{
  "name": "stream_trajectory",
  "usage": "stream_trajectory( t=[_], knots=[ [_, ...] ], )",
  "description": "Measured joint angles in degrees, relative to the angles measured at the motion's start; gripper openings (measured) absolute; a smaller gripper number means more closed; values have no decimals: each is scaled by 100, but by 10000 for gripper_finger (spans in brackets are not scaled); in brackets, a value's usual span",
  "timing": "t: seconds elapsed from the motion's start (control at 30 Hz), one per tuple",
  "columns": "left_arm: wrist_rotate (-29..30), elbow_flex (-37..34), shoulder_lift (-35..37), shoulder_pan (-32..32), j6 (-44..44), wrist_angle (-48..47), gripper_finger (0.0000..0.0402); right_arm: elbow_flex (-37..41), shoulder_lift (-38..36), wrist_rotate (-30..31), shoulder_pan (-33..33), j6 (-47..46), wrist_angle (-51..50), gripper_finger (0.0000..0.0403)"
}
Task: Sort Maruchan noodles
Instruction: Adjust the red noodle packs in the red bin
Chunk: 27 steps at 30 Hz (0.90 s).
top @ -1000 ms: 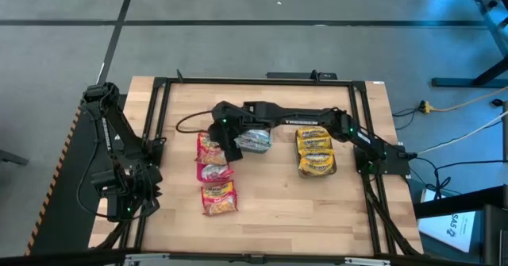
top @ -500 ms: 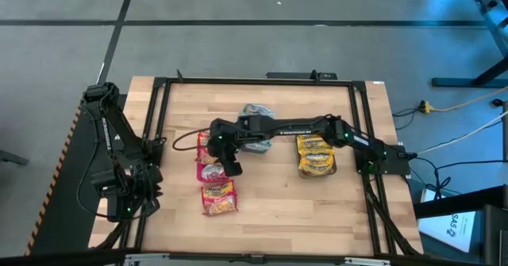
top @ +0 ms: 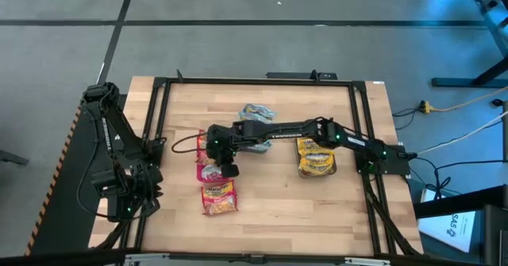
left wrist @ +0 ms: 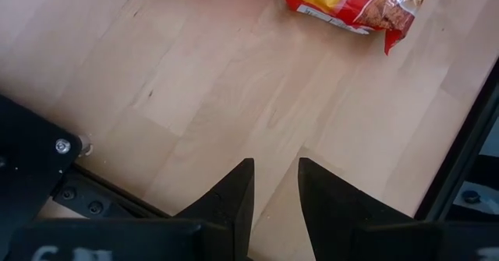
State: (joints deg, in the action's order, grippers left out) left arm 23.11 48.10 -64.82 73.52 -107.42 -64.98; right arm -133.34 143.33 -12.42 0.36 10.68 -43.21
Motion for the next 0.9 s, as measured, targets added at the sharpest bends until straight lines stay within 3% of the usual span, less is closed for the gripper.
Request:
stream_trajectory(
  t=[0.53, 0.9],
  knots=[
    [-2, 0, 0, 2, -8, -1, 95, -2, 210, 244, 6, -210, -61, 62],
    [-2, 0, 0, 2, -1, -8, 95, -162, -56, -60, 38, -425, -57, 62]
  ],
)
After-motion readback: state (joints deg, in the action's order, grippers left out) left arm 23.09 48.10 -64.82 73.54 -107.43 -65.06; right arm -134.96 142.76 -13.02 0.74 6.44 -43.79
